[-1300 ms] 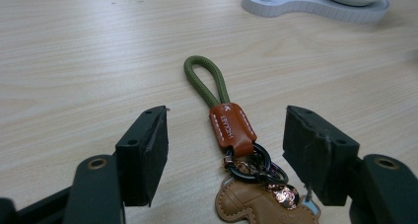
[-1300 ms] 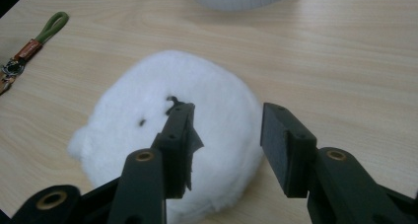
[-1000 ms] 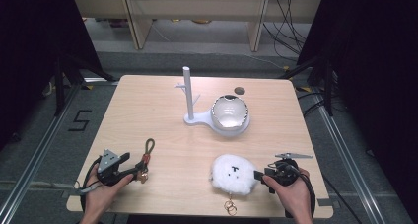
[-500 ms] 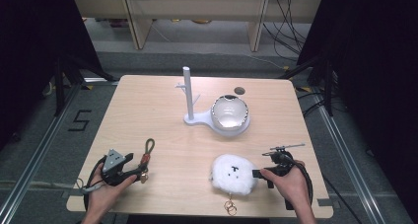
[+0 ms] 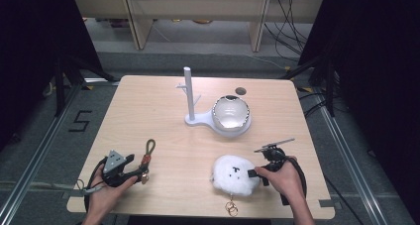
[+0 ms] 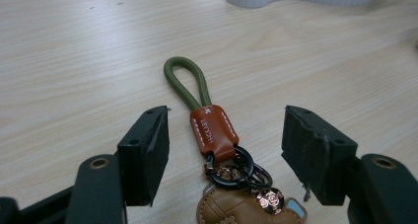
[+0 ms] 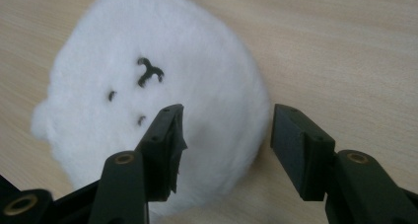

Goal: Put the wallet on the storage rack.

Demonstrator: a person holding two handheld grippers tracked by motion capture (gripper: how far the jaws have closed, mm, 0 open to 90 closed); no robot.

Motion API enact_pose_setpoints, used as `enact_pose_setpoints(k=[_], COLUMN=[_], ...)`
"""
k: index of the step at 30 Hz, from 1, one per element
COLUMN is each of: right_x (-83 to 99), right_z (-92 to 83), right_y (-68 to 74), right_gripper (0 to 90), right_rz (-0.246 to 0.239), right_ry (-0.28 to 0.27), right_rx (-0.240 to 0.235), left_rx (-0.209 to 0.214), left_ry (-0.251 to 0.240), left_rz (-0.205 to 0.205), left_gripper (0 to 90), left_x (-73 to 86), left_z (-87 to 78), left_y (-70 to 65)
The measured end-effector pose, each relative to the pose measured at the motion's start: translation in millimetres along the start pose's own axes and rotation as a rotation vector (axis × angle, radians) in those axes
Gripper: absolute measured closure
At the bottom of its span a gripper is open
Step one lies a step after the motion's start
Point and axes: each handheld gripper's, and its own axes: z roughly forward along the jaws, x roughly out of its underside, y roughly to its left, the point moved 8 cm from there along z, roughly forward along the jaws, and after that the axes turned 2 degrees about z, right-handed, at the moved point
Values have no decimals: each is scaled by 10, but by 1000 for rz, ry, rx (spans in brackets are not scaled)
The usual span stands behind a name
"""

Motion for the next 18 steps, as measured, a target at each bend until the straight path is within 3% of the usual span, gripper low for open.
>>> enact_pose_setpoints(k=[1,2,4,5,6,7,8,9,10,11,15,18], right_x=[-29,-16,-27,8,-16,-7,-25,-8,-15,-20,-16,-37], right_z=[26,26,59,50,75,74,93,80,93,99,102,112], right_y=[-44,-43,-60,-40,-50,-41,-48,-41,-33,-33,-18,-6], right_gripper=[479,481,481,481,481,483,486,490,496,502,530,561], right_rz=[-69,-55,-98,-57,-99,-90,-124,-99,-111,-118,-123,-136], right_ry=[-15,4,9,59,43,71,61,90,91,92,134,146], right_rx=[6,14,26,32,22,27,19,33,29,35,61,75], left_rx=[7,-1,-8,-7,-7,-2,-2,-2,2,17,0,11], left_ry=[-9,-3,9,9,9,5,7,8,6,-10,4,-8], left_rz=[23,22,18,18,18,19,17,17,-16,22,-12,13], left_gripper=[344,344,344,344,344,344,344,344,344,344,344,344], left_x=[-13,-11,1,2,2,0,3,5,14,-7,12,2], left_z=[8,-1,-13,-13,-13,-9,-9,-9,-5,11,-9,4], left_y=[8,6,4,3,3,3,3,5,-12,4,-4,4])
